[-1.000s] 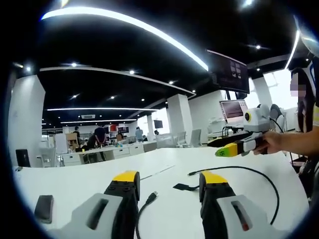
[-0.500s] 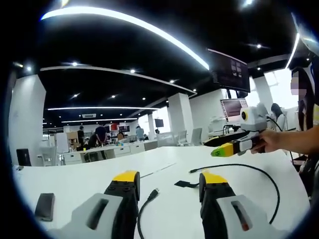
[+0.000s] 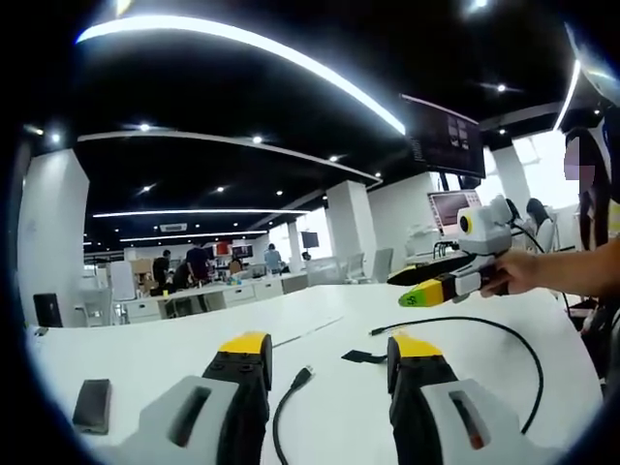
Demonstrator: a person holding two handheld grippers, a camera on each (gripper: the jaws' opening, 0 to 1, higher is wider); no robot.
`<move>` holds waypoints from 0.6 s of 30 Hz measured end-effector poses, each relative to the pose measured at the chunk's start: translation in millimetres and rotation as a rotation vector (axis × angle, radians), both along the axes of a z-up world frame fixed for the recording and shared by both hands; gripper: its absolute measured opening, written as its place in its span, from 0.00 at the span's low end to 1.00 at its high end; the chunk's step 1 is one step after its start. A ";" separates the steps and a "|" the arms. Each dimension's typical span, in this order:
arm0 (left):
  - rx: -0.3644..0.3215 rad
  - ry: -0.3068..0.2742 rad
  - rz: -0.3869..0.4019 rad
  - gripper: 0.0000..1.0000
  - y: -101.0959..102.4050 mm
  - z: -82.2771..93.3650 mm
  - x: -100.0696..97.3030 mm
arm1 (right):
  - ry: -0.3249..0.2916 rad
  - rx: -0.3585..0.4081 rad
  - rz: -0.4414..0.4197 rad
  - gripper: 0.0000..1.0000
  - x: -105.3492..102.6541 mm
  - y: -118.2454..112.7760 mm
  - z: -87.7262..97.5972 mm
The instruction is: Find the charging cable on the desk, coil it up and secure with Velcro.
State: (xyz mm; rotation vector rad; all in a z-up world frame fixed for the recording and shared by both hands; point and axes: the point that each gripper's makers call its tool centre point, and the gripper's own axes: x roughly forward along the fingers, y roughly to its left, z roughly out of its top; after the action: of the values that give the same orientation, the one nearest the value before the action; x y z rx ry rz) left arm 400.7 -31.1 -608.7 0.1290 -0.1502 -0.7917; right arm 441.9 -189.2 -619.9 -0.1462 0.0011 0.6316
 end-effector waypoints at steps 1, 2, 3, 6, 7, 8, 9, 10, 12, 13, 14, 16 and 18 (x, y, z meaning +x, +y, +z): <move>0.001 -0.001 0.001 0.48 0.4 0.3 0.0 | -0.001 0.001 0.003 0.56 0.0 1.1 0.2; 0.003 -0.001 0.001 0.48 0.5 0.3 -0.1 | -0.001 0.001 0.006 0.56 0.0 2.1 0.0; 0.005 0.000 0.002 0.48 0.5 0.1 -0.1 | -0.001 0.002 0.008 0.56 0.6 2.8 -0.4; 0.006 0.001 0.002 0.48 0.2 -0.2 0.0 | 0.002 -0.004 0.011 0.56 2.0 3.4 -1.8; 0.004 0.002 0.001 0.48 -0.1 -0.1 0.0 | 0.003 -0.004 0.011 0.56 2.4 3.3 -1.6; 0.004 0.002 0.001 0.48 -0.4 0.0 0.0 | 0.002 -0.006 0.011 0.56 2.6 3.3 -1.0; 0.005 0.001 -0.001 0.48 -1.0 0.0 0.0 | 0.002 -0.007 0.010 0.56 3.4 2.7 0.0; 0.004 0.002 -0.003 0.48 -1.6 -0.1 0.0 | 0.001 -0.007 0.008 0.56 4.2 2.1 1.4; 0.003 0.004 -0.003 0.47 -2.6 -0.8 -0.1 | -0.002 -0.004 0.007 0.55 5.8 0.5 2.9; 0.003 0.007 -0.006 0.47 -3.3 -1.5 -0.1 | -0.003 -0.002 0.006 0.55 6.5 0.0 3.7; 0.005 0.007 -0.007 0.47 -3.9 -2.1 -0.2 | -0.003 0.001 0.007 0.55 7.0 -0.2 4.3; 0.004 0.009 -0.007 0.47 -4.0 -3.0 0.0 | -0.001 -0.003 0.005 0.55 8.5 -0.2 4.4; 0.000 0.009 -0.006 0.47 -3.4 -2.9 0.0 | 0.001 -0.009 0.006 0.55 9.2 1.2 5.1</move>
State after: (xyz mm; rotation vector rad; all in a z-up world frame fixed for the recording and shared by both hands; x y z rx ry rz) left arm 400.7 -34.5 -611.7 0.1249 -0.1423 -0.7986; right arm 451.0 -188.0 -614.8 -0.1541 0.0045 0.6376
